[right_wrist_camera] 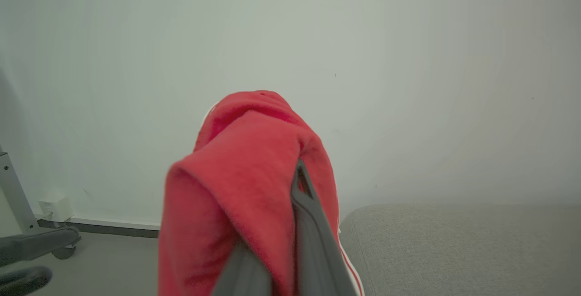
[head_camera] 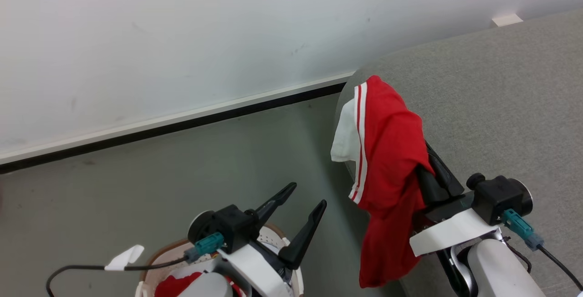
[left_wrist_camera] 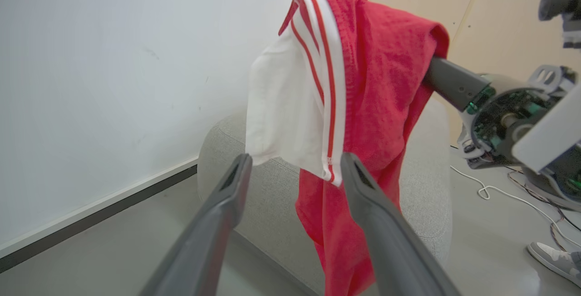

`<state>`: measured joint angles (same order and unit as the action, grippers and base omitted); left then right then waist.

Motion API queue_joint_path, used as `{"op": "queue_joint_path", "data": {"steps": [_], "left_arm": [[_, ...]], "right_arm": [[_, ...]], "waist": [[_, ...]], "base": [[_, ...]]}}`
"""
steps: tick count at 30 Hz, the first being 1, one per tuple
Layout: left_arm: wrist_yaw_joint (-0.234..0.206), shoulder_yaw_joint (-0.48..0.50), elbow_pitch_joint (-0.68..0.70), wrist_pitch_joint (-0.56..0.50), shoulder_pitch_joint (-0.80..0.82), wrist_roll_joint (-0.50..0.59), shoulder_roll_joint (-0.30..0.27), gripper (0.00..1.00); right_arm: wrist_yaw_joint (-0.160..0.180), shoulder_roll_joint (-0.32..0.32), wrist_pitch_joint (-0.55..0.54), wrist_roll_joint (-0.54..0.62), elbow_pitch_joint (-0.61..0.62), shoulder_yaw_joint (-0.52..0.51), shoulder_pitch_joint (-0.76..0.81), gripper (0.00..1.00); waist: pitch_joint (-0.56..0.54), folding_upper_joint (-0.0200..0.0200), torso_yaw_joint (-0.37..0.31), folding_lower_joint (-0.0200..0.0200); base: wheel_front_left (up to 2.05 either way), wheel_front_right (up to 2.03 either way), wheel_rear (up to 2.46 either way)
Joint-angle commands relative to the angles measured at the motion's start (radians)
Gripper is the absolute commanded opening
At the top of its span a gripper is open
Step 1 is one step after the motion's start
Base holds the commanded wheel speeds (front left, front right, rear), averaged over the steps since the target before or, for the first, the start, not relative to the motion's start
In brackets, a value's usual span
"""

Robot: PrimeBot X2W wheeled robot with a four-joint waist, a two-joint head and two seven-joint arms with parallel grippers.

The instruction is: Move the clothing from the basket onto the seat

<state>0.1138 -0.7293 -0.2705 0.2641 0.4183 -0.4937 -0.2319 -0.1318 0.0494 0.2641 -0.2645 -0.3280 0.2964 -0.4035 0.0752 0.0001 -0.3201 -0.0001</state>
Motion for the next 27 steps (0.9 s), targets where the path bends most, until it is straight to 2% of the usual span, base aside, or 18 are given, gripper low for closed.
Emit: {"op": "queue_joint_path", "data": {"steps": [1,13,22,27], "left_arm": [[0.003,0.000,0.004,0.000,-0.018,0.013,-0.002,1.00],[0.011,-0.015,0.026,0.000,0.014,0.012,-0.021,1.00],[0.015,-0.015,0.055,0.000,0.049,-0.004,-0.054,1.00],[0.016,-0.013,0.083,0.000,0.086,-0.012,-0.077,1.00]], "right_arm": [[0.002,0.002,0.001,0.003,0.012,-0.020,0.013,0.00],[0.002,0.002,0.001,-0.005,0.007,-0.095,-0.057,0.00],[0.002,0.002,0.000,0.137,-0.059,-0.189,-0.276,0.00],[0.002,0.053,0.000,0.246,-0.115,-0.287,-0.429,0.00]], "waist": [[0.009,-0.0001,-0.007,0.0001],[0.083,-0.0001,0.018,0.0001],[0.181,-0.0001,0.060,0.0001],[0.262,-0.0001,0.111,0.0001]], "base": [[0.00,0.00,0.00],[0.00,0.00,0.00],[0.00,0.00,0.00],[0.00,0.00,0.00]]}}
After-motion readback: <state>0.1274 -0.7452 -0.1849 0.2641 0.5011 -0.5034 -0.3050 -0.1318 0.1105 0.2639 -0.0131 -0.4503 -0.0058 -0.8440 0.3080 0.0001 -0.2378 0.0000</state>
